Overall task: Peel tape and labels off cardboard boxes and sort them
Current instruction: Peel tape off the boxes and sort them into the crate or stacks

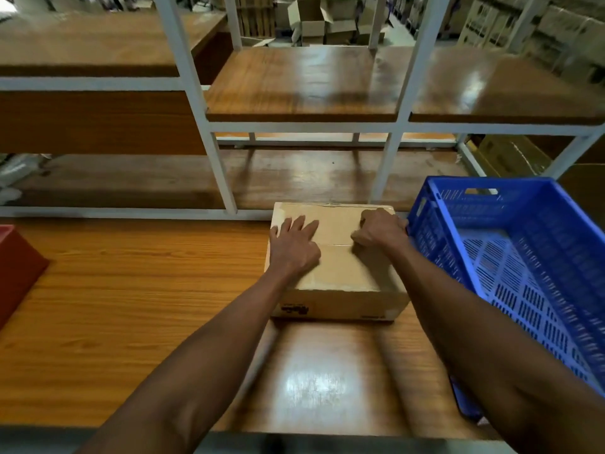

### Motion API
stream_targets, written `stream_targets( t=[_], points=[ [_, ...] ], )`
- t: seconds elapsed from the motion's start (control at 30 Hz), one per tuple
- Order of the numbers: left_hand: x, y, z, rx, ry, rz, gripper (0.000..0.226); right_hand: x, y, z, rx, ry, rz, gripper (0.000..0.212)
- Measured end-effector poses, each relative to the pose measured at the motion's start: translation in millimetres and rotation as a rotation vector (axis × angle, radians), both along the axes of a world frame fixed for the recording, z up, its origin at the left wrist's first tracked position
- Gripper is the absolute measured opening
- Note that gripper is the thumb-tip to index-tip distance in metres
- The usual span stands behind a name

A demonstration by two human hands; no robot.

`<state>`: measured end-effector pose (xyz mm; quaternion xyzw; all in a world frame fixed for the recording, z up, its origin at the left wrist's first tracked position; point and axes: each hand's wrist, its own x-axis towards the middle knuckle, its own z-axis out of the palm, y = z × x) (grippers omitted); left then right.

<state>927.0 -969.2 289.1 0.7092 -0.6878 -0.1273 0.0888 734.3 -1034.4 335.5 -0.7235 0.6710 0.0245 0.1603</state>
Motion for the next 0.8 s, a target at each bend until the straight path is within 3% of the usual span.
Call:
stream_targets(
  t=[0.13,0.2,0.3,0.37,0.47,0.53,0.63,0.8],
  points=[
    [-1,-16,23,0.094,-0.095,0.006,0.048,2,-8,9,0.183,-0.123,0.107,0.047],
    [3,-23,30,0.185,-0.143,-0.039,0.052,2,6,2,0.248,-0.119,0.179,0.063],
    [3,-23,40,0.336,-0.205,-0.082,0.065,-6,25,-8,0.167,-0.064,0.176,0.085],
    [-4,-13,47,0.297,-0.224,-0.059,0.065,-8,30,-9,0.159,-0.102,0.159,0.088],
    [-21,18,44,0.143,-0.207,-0.043,0.058,-6,30,-4,0.142,-0.122,0.145,0.086],
    [-32,37,36,0.150,-0.273,-0.099,0.043,-4,32,-5,0.136,-0.135,0.136,0.085],
    [-36,44,35,0.181,-0.383,-0.135,0.042,-4,36,-10,0.122,-0.143,0.104,0.081],
    [-31,41,42,0.189,-0.399,-0.178,0.044,14,73,-13,-0.075,-0.148,0.056,0.044]
  ],
)
